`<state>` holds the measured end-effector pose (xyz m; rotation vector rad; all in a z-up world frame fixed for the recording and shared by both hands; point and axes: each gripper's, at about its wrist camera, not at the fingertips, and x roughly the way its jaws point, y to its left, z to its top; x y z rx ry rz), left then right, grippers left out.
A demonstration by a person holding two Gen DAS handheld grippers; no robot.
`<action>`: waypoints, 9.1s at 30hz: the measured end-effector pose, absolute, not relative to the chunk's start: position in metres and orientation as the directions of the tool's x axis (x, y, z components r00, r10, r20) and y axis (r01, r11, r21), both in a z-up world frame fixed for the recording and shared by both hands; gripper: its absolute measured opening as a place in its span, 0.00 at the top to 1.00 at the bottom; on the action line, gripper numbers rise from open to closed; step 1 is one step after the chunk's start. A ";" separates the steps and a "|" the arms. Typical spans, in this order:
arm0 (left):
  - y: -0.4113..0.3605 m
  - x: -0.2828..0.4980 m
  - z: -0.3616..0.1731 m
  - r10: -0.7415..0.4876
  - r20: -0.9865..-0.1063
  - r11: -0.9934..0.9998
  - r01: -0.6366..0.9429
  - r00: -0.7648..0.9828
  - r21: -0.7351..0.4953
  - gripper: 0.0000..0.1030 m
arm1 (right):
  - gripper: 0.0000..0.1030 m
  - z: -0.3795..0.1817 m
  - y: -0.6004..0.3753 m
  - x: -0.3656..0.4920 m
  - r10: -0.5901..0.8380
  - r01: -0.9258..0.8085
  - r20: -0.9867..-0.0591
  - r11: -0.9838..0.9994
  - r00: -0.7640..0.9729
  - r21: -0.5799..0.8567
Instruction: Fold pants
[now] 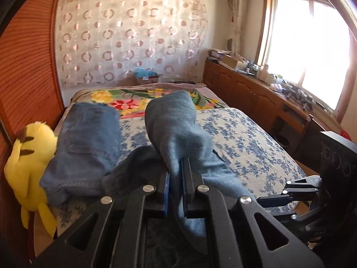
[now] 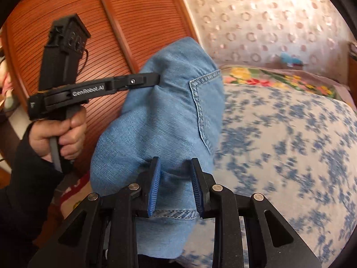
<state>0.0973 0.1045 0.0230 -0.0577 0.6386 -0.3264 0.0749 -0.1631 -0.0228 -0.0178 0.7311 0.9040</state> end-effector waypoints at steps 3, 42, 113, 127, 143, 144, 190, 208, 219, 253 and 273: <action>0.135 0.088 0.008 -0.298 -0.578 0.954 0.231 0.760 -0.189 0.96 | 0.75 -0.022 -0.155 0.071 0.715 -0.737 -0.579 0.621 0.392 0.268; 0.126 0.037 -0.033 -0.212 -0.615 0.976 0.196 0.759 -0.094 0.60 | 0.74 -0.059 -0.104 0.070 0.670 -0.757 -0.656 0.613 0.348 0.225; 0.102 0.043 -0.040 -0.247 -0.592 0.967 0.232 0.767 -0.103 0.57 | 0.72 -0.093 -0.116 0.063 0.617 -0.722 -0.705 0.657 0.351 0.216; 0.116 0.135 -0.030 -0.197 -0.629 0.977 0.206 0.752 -0.060 0.57 | 0.70 -0.095 -0.121 0.066 0.627 -0.716 -0.698 0.657 0.346 0.235; 0.122 0.148 -0.053 -0.186 -0.651 0.980 0.186 0.736 -0.070 0.57 | 0.65 -0.094 -0.121 0.068 0.627 -0.715 -0.701 0.657 0.340 0.241; 0.124 0.146 -0.051 -0.184 -0.647 0.981 0.183 0.740 -0.070 0.57 | 0.64 -0.093 -0.121 0.069 0.627 -0.716 -0.701 0.656 0.339 0.241; 0.169 0.133 -0.101 -0.227 -0.699 0.973 0.131 0.678 -0.189 0.31 | 0.27 -0.088 -0.054 0.220 0.678 -0.721 -0.699 0.600 0.228 0.348; 0.170 0.134 -0.101 -0.242 -0.709 0.970 0.137 0.663 -0.203 0.31 | 0.59 -0.090 -0.051 0.213 0.702 -0.735 -0.697 0.548 0.144 0.399; 0.124 0.134 -0.083 -0.363 -0.709 0.930 0.285 0.604 -0.234 0.31 | 0.64 -0.057 -0.123 0.180 0.679 -0.719 -0.684 0.613 0.267 0.327; 0.042 0.255 -0.087 -0.416 -0.767 0.884 0.415 0.489 -0.215 0.28 | 0.36 -0.090 -0.211 0.232 0.643 -0.528 -0.694 0.731 0.323 0.432; 0.115 0.211 -0.027 -0.479 -0.586 0.877 0.331 0.653 -0.348 0.44 | 0.63 -0.007 -0.150 0.218 0.712 -0.718 -0.605 0.623 0.357 0.310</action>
